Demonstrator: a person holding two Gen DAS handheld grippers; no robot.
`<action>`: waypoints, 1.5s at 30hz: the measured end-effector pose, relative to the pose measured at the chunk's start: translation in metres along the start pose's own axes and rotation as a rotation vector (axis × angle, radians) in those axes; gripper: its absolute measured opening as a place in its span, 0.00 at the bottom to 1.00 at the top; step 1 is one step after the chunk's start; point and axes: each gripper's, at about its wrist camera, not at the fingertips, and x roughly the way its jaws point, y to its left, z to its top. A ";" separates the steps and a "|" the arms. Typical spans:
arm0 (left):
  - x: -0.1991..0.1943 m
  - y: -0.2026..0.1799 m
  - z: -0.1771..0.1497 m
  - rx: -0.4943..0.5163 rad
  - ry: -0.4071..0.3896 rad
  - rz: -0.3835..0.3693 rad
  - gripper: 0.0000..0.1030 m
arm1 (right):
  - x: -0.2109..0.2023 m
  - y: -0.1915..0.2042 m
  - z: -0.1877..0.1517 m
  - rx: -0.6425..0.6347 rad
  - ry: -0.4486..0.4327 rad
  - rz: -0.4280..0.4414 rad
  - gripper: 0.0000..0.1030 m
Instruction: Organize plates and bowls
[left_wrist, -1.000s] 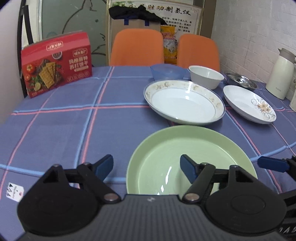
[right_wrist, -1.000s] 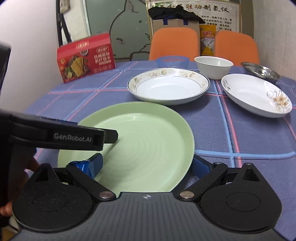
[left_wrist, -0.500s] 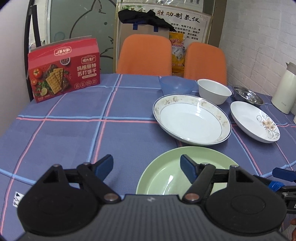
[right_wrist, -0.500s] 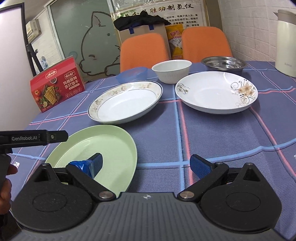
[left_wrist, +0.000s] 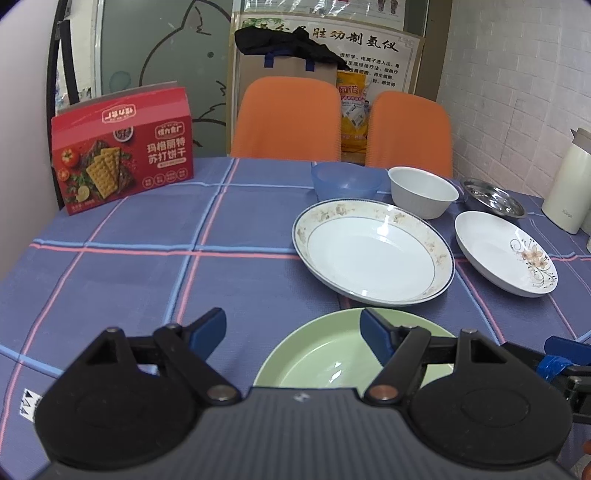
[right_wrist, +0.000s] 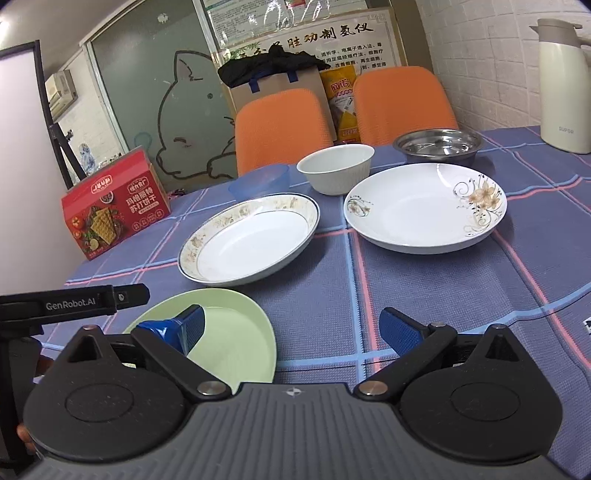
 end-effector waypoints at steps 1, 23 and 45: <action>0.001 -0.001 0.000 0.003 -0.002 0.002 0.71 | 0.001 -0.001 0.001 0.001 0.007 -0.005 0.86; 0.053 0.024 0.041 -0.032 0.034 0.038 0.71 | 0.054 -0.008 0.046 -0.039 0.066 -0.047 0.86; 0.147 0.003 0.080 0.089 0.145 -0.010 0.71 | 0.134 0.013 0.074 -0.147 0.195 -0.002 0.86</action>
